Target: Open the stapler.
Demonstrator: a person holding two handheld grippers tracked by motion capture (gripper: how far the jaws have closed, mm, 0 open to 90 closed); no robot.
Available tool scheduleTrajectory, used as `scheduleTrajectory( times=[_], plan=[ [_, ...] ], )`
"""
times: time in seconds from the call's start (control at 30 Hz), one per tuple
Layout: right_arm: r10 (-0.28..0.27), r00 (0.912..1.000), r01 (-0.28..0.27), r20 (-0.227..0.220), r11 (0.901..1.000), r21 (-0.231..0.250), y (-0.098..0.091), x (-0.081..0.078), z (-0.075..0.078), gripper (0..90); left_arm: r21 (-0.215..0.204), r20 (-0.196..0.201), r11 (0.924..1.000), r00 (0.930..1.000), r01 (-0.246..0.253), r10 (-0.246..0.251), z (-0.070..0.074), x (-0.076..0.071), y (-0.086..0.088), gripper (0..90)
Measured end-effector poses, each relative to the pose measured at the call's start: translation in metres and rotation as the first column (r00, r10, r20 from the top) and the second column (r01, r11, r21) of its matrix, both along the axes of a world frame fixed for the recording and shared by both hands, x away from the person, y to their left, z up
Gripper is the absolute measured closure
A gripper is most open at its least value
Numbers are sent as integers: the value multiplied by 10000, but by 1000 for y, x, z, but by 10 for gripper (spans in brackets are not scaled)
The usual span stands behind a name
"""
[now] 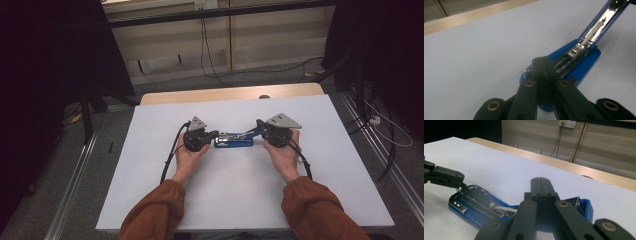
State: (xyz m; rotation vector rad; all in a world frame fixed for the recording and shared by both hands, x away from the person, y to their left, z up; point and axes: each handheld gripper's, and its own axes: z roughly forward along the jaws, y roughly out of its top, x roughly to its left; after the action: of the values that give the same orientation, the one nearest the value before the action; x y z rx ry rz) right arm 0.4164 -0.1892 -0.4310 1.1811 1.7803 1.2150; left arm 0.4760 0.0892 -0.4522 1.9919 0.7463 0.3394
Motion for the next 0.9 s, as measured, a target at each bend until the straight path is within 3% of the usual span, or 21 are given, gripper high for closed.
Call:
scheduleTrajectory(
  times=[0.9],
  plan=[
    [157,9998,-160,-124,9995,-257,-21,-7,2,900,0,132,10000,9999,4,-4,-1,-1,0,900]
  ],
)
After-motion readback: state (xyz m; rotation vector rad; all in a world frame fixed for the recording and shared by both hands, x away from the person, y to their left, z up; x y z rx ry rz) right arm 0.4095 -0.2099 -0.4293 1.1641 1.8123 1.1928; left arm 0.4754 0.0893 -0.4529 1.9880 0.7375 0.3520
